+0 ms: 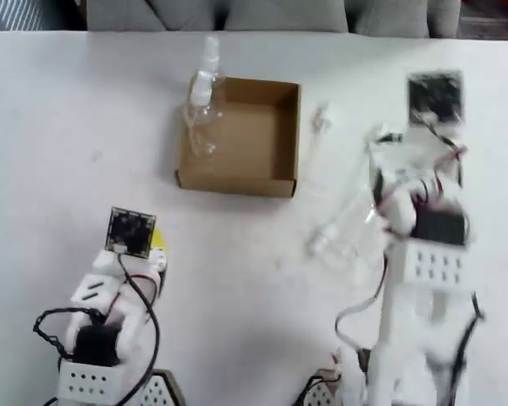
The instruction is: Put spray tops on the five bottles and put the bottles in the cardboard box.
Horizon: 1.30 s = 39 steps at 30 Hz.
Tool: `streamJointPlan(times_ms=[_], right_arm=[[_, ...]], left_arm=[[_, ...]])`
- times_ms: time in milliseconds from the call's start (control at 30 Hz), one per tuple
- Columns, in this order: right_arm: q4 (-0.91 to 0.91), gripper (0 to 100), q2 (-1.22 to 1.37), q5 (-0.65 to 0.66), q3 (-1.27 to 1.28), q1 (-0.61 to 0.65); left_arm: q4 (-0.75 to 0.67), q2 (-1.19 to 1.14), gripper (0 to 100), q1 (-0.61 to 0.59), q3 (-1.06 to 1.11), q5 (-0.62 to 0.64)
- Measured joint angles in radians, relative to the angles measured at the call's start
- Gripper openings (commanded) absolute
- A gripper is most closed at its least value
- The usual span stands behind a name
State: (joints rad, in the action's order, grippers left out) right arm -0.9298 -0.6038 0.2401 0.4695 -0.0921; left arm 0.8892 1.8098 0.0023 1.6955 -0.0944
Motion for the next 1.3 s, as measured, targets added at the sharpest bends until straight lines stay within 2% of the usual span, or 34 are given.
streamJointPlan(times_ms=[200,300,500,700,1033,1300], right_arm=[[-0.123,2.1,0.308,-0.017,-0.285,0.086],[-0.126,2.2,0.423,-0.064,-0.396,0.089],[-0.126,2.2,0.641,-0.078,-0.568,0.095],[-0.126,13.8,0.864,-0.078,-0.710,0.091],[-0.126,14.1,1.217,-0.084,-1.028,0.126],[-0.146,14.2,1.519,-0.129,-1.376,0.147]], left_arm=[[0.000,0.000,3,0.000,0.000,0.000],[0.000,0.000,3,0.000,0.000,0.000],[0.000,0.000,3,0.000,0.000,0.000],[0.000,0.000,3,0.000,0.000,0.000],[0.000,0.000,3,0.000,0.000,0.000],[0.000,0.000,3,0.000,0.000,0.000]])
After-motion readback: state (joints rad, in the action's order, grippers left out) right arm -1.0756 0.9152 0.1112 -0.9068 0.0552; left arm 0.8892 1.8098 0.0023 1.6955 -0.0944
